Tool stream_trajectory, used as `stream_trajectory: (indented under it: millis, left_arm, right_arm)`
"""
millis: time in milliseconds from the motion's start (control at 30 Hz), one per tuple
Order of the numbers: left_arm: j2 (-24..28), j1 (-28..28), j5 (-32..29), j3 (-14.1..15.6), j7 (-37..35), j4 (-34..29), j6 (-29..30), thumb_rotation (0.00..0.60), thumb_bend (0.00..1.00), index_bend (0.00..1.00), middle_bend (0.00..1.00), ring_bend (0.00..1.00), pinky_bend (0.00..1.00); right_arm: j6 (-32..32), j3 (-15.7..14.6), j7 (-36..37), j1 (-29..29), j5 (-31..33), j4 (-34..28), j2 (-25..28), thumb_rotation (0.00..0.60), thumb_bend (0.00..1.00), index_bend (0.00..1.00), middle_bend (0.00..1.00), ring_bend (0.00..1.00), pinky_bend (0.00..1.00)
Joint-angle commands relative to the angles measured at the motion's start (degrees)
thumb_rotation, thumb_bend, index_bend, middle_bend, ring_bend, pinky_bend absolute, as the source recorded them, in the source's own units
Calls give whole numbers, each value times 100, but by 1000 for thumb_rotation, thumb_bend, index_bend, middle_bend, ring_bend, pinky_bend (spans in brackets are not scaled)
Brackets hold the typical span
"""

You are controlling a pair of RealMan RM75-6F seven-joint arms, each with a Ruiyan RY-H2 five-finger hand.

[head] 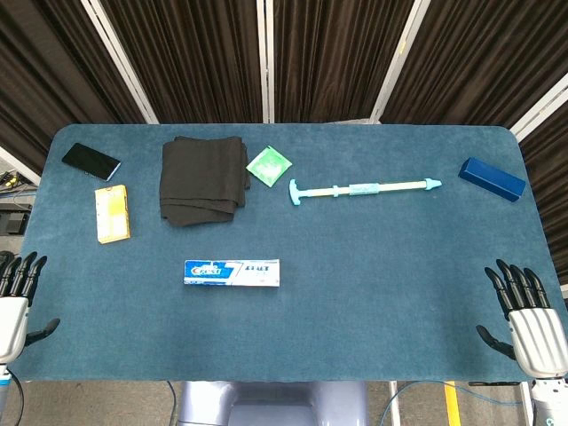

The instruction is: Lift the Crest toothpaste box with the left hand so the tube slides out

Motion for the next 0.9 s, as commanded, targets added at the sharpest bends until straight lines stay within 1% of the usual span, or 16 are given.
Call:
stream_trajectory:
  millis: [33, 833, 900]
  left_arm:
    - [3, 3, 10, 15, -4, 10, -14, 600, 84, 0, 0, 0, 0]
    - [31, 30, 120, 58, 2, -78, 11, 600, 84, 0, 0, 0, 0]
    - [34, 22, 146, 48, -47, -93, 24, 600, 84, 0, 0, 0, 18]
  right_arm:
    - [-7, 7, 12, 3, 11, -7, 8, 600, 79, 34, 0, 0, 0]
    - [98, -3, 67, -30, -72, -47, 25, 600, 78, 36, 0, 0, 0]
    - [100, -4, 88, -37, -60, -49, 31, 600, 79, 39, 0, 0, 0]
